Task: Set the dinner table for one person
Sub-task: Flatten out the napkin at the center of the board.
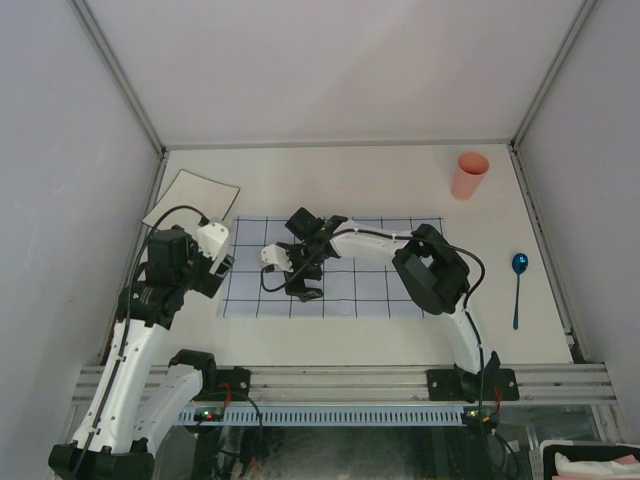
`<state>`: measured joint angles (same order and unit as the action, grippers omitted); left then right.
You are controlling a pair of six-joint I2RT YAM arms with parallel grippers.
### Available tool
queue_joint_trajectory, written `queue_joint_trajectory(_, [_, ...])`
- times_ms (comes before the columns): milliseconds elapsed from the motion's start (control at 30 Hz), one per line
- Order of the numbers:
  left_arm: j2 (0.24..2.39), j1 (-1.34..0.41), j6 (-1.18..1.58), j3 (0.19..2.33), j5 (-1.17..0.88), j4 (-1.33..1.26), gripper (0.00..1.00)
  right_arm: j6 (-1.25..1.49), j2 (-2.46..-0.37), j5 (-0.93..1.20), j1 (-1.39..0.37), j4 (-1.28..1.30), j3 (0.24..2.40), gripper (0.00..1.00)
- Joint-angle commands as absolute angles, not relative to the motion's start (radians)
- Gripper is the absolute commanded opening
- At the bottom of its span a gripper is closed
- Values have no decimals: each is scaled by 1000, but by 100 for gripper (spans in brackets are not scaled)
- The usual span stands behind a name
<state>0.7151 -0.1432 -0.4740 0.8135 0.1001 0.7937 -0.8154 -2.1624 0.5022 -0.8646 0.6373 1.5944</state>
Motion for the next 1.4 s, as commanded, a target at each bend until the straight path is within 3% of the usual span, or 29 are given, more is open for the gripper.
queue_joint_trajectory(0, [707,-135,-477,822,107,770,100,-801,-2166,438,-824,804,1510,100])
queue_joint_trajectory(1367, [723,-136,-469,835,96,769,100,-791,-2151,521,-895,803,1432,100])
